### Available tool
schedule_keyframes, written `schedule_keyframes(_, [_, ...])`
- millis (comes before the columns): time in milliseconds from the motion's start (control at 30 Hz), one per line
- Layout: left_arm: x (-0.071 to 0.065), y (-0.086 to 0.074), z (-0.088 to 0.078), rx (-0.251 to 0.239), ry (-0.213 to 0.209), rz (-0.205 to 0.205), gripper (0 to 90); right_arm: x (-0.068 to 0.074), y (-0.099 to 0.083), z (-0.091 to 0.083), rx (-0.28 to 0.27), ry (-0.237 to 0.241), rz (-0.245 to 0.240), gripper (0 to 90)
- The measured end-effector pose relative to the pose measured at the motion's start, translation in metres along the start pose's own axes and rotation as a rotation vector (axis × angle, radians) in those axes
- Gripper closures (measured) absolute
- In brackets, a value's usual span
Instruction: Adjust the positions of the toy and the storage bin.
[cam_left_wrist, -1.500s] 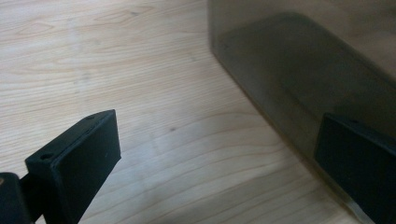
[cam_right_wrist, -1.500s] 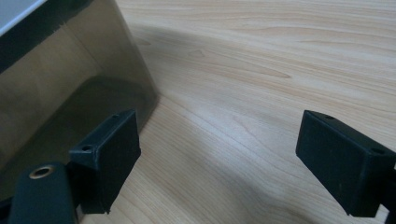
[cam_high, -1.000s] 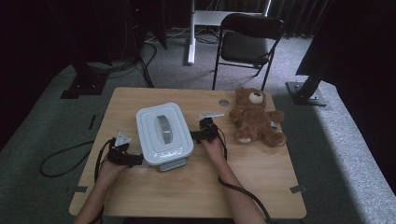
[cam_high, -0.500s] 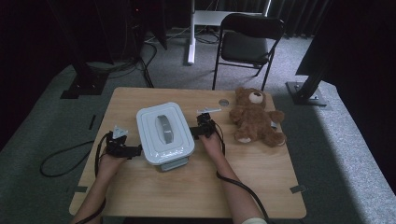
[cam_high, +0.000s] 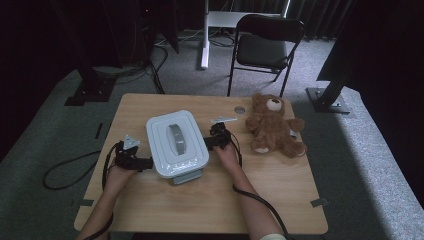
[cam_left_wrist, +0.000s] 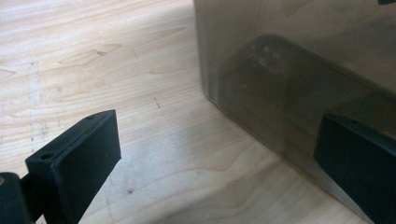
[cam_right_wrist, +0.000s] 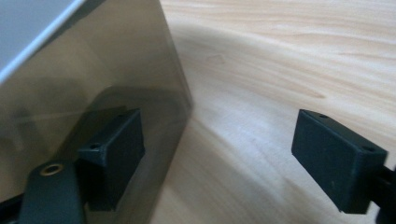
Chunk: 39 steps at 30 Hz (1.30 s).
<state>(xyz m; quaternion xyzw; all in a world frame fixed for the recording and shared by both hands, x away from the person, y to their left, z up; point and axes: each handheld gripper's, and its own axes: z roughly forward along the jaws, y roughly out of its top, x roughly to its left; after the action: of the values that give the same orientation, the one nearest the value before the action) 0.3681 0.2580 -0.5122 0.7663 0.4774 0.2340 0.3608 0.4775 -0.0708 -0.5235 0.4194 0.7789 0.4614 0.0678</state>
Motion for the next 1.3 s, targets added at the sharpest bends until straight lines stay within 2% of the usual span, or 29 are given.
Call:
schedule_keyframes(233, [-0.009, -0.006, -0.007, 0.001, 0.001, 0.005, 1.4, 0.005, -0.006, -0.011, 0.002, 0.034, -0.039, 17.9])
schedule_keyframes(367, [-0.016, -0.007, -0.01, 0.007, 0.001, 0.029, 1.4, 0.005, -0.01, -0.017, -0.004, 0.052, -0.048, 18.2])
schedule_keyframes(500, [-0.022, -0.01, -0.012, 0.005, -0.018, 0.021, 1.4, 0.004, -0.016, -0.023, -0.006, 0.066, -0.047, 18.2])
schedule_keyframes(767, [-0.037, -0.015, -0.02, 0.015, -0.051, 0.041, 1.4, 0.003, -0.027, -0.035, -0.004, 0.091, -0.061, 18.3])
schedule_keyframes(1067, [-0.057, -0.021, -0.027, 0.012, -0.074, 0.066, 1.4, 0.004, -0.038, -0.052, -0.002, 0.086, -0.101, 18.3])
schedule_keyframes(1133, [-0.061, -0.022, -0.028, 0.011, -0.074, 0.076, 1.3, 0.003, -0.039, -0.055, 0.001, 0.086, -0.098, 18.2])
schedule_keyframes(1300, [-0.066, -0.025, -0.03, 0.005, -0.088, 0.08, 1.3, 0.003, -0.043, -0.062, -0.006, 0.07, -0.12, 18.2])
